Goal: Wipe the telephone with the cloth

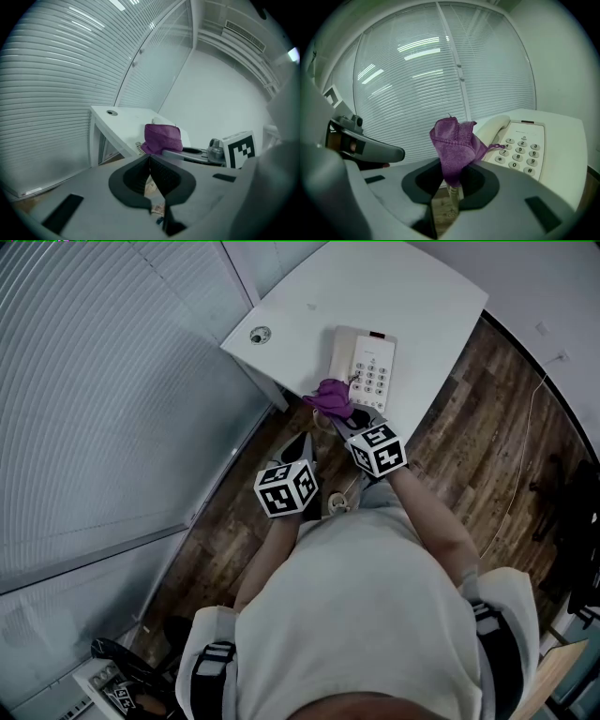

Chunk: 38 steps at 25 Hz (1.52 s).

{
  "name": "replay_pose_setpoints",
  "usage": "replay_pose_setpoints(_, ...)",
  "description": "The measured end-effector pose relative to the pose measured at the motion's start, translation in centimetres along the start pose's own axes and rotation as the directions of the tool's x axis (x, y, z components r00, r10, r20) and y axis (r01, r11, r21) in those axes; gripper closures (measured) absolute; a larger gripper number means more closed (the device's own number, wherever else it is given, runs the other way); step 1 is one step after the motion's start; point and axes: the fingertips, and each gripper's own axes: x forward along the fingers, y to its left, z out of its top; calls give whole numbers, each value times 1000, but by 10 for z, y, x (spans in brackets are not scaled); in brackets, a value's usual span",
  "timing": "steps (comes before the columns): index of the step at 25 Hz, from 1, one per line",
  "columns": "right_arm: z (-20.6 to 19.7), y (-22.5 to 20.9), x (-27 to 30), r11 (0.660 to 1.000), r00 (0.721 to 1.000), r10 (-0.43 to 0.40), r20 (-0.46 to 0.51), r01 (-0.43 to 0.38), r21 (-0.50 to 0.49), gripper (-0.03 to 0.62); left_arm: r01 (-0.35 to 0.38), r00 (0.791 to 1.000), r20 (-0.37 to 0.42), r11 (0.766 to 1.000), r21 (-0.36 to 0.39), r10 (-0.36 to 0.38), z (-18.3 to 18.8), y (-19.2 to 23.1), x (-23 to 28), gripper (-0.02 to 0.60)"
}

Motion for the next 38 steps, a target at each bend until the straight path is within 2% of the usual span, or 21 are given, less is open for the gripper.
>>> replay_pose_setpoints(9, -8, 5, -33, 997, 1000, -1, 27, -1, 71, 503, -2, 1000, 26, 1000, 2, 2, 21, 1, 5, 560)
replay_pose_setpoints(18, 23, -30, -66, 988, 987, -57, 152, 34, 153, 504, 27, 1000, 13, 994, 107, -29, 44, -30, 35, 558)
replay_pose_setpoints(26, 49, -82, -81, 980, 970, -95, 223, 52, 190, 503, 4, 1000, -16, 977, 212, -1, 55, -48, 70, 557)
replay_pose_setpoints(27, 51, -89, -82, 979, 969, -98, 225, 53, 195, 504, 7, 1000, -27, 974, 227, -1, 56, -51, 76, 544)
replay_pose_setpoints(29, 54, -102, -84, 978, 969, -99, 227, 53, 201, 503, 7, 999, -47, 965, 261, 5, 57, -55, 88, 423)
replay_pose_setpoints(38, 64, -148, -83, 975, 974, -85, 212, 38, 218, 504, -24, 995, -90, 953, 303, 53, 67, -60, 138, 373)
